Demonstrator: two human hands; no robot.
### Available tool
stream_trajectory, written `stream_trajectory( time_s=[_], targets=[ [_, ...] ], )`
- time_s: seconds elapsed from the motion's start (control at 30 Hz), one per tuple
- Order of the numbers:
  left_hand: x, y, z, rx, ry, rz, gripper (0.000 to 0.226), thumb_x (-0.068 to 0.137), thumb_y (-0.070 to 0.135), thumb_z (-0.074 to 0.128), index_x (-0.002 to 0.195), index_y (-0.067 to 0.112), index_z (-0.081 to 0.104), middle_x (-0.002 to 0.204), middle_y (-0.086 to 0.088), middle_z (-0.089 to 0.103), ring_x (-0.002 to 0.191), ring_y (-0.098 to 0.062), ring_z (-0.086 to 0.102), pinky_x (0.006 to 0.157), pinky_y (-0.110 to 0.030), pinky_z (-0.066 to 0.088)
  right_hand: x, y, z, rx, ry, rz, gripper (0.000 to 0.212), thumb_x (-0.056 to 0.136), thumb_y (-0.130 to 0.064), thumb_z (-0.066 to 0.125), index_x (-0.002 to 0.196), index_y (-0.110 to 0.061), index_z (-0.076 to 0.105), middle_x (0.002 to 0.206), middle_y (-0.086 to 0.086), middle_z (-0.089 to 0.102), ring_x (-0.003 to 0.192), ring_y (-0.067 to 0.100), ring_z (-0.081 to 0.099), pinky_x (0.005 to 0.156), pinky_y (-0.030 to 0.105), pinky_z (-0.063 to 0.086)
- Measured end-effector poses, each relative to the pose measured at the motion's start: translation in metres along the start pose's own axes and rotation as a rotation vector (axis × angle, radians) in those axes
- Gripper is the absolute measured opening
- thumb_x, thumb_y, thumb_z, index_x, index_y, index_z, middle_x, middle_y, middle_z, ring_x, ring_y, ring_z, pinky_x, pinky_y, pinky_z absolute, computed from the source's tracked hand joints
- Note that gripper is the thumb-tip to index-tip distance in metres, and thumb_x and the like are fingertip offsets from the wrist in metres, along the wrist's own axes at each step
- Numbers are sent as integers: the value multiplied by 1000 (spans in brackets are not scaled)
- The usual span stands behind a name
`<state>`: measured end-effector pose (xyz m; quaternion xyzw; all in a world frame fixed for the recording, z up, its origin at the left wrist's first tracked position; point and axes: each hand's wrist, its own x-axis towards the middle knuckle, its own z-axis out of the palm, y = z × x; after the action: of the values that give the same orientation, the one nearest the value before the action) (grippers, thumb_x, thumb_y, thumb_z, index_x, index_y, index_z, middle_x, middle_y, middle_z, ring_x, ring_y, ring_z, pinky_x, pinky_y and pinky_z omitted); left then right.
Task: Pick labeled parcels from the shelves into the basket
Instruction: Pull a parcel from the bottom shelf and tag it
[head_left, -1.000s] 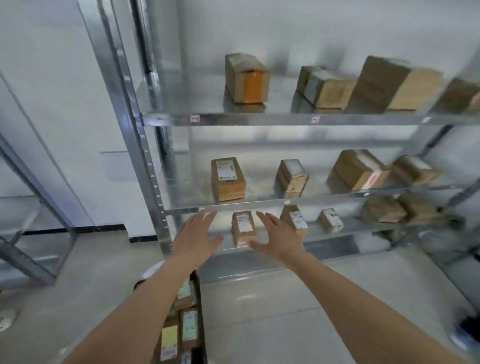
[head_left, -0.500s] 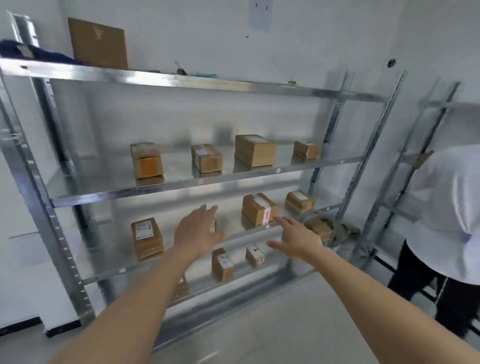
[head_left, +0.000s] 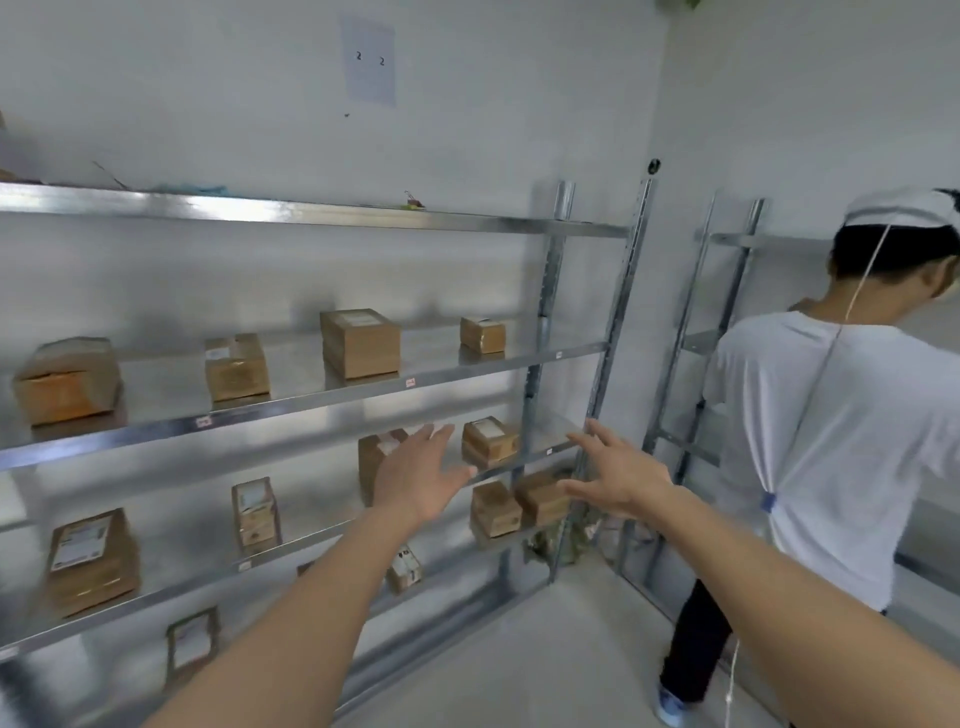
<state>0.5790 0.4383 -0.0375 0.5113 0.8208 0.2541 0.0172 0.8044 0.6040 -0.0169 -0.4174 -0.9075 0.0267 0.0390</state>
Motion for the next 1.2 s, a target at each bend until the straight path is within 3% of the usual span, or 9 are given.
stream_trajectory(
  time_s=[0.2,0.53,0.7,0.87,1.2],
  targets=[
    [59,45,38,59,-26,28,76,91,62,52,155,33,23,163,1,22,148,-23,26,117,-42,29,41,63,0,10,17,-15,90,89,-75,52,160,-46,5,168,-8,19,150,22,32,107,45,48],
    [210,59,102,42,-38,27,74,90,65,50,154,36,25,162,2,24,147,-23,26,116,-42,31,183,127,8,7,0,-56,81,94,-68,51,161,-41,14,169,-6,19,152,21,27,117,45,36],
    [305,61,121,35,-13,28,72,91,62,52,152,32,30,158,2,33,142,-23,36,112,-40,36,281,151,-7,-38,-15,-75,80,95,-66,51,161,-40,14,168,-6,22,151,21,30,114,45,39],
    [388,63,142,50,4,17,72,93,61,50,154,32,26,161,3,27,146,-23,30,115,-43,35,363,179,-6,-15,-3,-74,78,94,-67,49,160,-42,17,167,-8,23,150,21,31,114,49,40],
    [496,45,238,31,-83,-100,75,92,64,47,155,35,22,162,2,24,146,-22,28,116,-42,32,501,240,54,16,-173,-163,76,98,-62,49,161,-40,13,169,-6,17,152,22,26,116,47,34]
  ],
)
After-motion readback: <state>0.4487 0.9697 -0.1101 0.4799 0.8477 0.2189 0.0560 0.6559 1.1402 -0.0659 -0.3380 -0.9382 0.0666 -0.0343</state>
